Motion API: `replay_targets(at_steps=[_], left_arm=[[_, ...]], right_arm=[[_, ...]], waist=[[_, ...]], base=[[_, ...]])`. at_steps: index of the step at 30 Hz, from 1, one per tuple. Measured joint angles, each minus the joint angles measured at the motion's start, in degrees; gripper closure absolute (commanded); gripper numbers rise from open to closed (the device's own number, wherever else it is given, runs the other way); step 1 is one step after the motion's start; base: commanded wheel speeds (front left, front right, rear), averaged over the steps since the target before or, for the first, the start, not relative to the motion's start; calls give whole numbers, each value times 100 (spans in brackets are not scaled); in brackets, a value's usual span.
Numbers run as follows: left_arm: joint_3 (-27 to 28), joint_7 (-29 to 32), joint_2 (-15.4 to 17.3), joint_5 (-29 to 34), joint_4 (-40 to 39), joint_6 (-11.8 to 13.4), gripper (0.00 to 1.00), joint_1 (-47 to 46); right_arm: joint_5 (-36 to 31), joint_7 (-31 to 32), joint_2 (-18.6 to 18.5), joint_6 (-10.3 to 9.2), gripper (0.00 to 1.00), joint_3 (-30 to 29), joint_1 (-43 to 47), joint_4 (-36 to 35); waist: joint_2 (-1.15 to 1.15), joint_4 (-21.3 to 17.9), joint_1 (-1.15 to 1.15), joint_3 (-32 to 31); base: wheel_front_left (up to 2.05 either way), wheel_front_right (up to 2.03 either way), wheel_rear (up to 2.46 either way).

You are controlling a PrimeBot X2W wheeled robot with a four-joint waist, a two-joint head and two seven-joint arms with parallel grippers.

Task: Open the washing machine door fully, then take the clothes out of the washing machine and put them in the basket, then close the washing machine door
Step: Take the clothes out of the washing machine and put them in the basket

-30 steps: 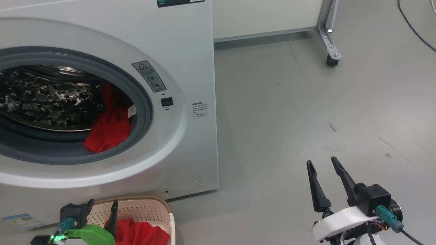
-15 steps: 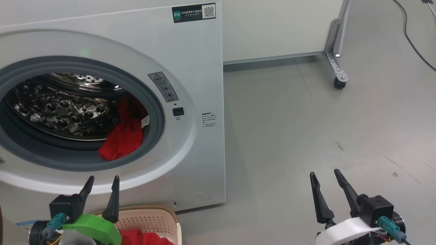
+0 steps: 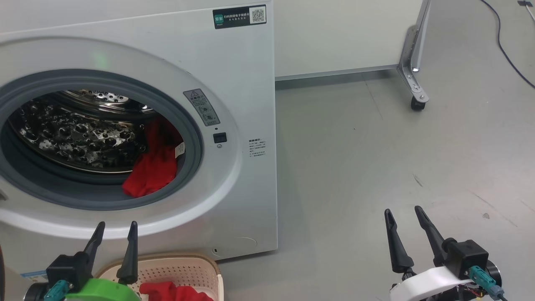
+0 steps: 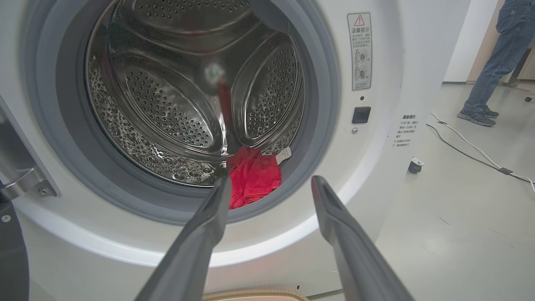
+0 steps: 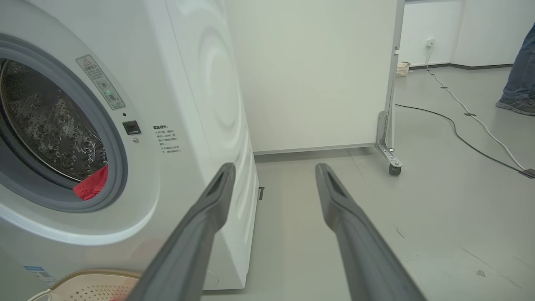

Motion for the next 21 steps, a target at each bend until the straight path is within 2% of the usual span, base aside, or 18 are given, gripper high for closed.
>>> replay_targets(at_steps=[21], left_arm=[[100, 0, -116, 129, -434, 0, 0, 415]], right_arm=[[-7, 0, 22, 19, 0, -5, 39, -36]], waist=[[0, -1, 0, 84]], base=[[0, 0, 0]])
